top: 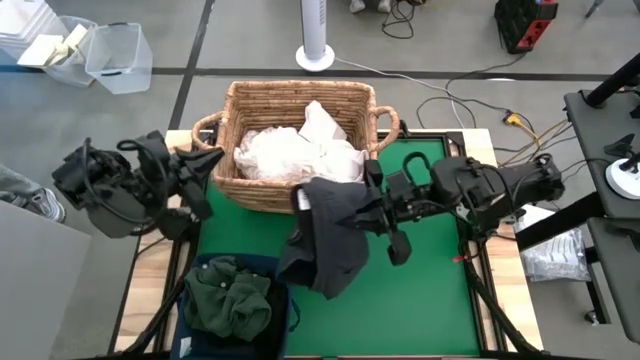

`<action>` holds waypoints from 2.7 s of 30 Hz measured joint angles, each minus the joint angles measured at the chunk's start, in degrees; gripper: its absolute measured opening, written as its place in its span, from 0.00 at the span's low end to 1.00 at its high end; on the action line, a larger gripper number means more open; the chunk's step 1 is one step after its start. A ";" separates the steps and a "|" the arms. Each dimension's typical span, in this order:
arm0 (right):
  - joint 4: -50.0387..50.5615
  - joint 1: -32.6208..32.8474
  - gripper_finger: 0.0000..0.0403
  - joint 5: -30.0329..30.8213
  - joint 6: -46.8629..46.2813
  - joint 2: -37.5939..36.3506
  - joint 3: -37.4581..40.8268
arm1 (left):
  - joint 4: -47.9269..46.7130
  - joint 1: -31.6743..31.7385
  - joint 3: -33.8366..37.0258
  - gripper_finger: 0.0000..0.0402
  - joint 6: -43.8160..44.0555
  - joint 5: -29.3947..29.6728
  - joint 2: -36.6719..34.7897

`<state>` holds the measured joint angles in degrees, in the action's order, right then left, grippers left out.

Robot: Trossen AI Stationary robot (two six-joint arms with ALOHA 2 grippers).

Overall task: Sort clothes
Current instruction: Put the black shorts into the laundry bin

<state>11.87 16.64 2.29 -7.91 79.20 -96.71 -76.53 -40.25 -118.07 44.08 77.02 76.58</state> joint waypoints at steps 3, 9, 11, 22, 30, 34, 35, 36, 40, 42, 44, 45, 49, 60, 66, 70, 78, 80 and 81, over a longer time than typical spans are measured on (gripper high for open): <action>1.73 0.00 0.02 -1.61 1.10 3.34 -5.50 | 0.00 -0.05 -1.36 0.00 -0.05 -1.10 0.09; 1.91 -0.02 0.02 -2.36 3.38 9.59 -13.86 | -0.03 -0.05 -1.98 0.00 -0.07 -1.50 0.06; 1.72 0.00 0.02 -2.36 4.57 12.04 -16.90 | -0.04 -0.06 -1.96 0.00 -0.07 -1.54 -0.02; -0.79 1.02 0.02 -4.10 8.85 25.37 -31.61 | -0.24 -0.33 -7.83 0.00 -2.56 -6.12 -0.28; -10.03 1.49 0.02 -3.98 14.11 33.16 -37.83 | -0.34 -0.64 -14.45 0.00 -7.76 -9.05 -1.08; -17.79 0.88 0.02 -3.60 14.65 35.92 -37.83 | -0.58 -0.64 -16.33 0.00 -9.04 -10.62 -1.47; -19.92 0.70 0.02 -3.03 14.94 36.58 -37.83 | -0.71 -0.64 -16.50 0.00 -9.07 -10.68 -1.59; -21.46 0.69 0.02 -2.29 15.32 37.28 -37.83 | -0.79 -0.64 -16.59 0.00 -9.07 -10.83 -1.72; -29.65 0.57 0.02 0.66 17.65 40.59 -37.99 | -0.85 -0.64 -16.54 0.00 -9.09 -12.55 -2.61; -33.55 0.57 0.02 2.26 18.27 42.21 -38.17 | -0.87 -0.64 -16.54 0.00 -9.09 -13.39 -2.91; -37.26 0.55 0.02 2.86 19.38 43.41 -38.18 | -0.86 -0.64 -16.52 0.00 -9.09 -13.56 -3.13; -39.01 0.55 0.02 2.91 19.67 44.06 -38.22 | -0.87 -0.64 -16.51 0.00 -9.09 -13.58 -3.20; -40.01 0.55 0.02 2.97 17.67 45.54 -38.29 | -0.90 -0.64 -16.48 0.00 -9.09 -13.99 -4.01; -22.56 1.88 0.02 2.75 14.98 47.36 -38.24 | -1.36 -0.64 -16.48 0.00 -9.09 -16.27 -5.76; -19.48 2.38 0.02 1.27 11.84 49.24 -38.20 | -3.15 -0.64 -16.48 0.00 -9.09 -16.26 -5.75; -19.57 2.47 0.02 -1.55 6.88 51.25 -38.20 | -3.49 -0.64 -16.46 0.00 -9.09 -16.27 -5.65; -18.53 2.43 0.02 -4.37 -1.88 55.44 -38.15 | -4.11 -0.66 -16.44 0.00 -9.09 -16.24 -5.41; -16.82 2.20 0.02 -5.51 -2.69 55.86 -38.15 | -4.38 -0.64 -16.43 0.00 -9.09 -16.24 -5.29; -15.48 2.09 0.02 -6.21 -2.91 55.91 -38.15 | -4.37 -0.65 -16.43 0.00 -9.09 -16.24 -5.29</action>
<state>-3.62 18.74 -3.92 -10.82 135.11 -134.87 -80.91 -40.90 -134.50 34.99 60.77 71.29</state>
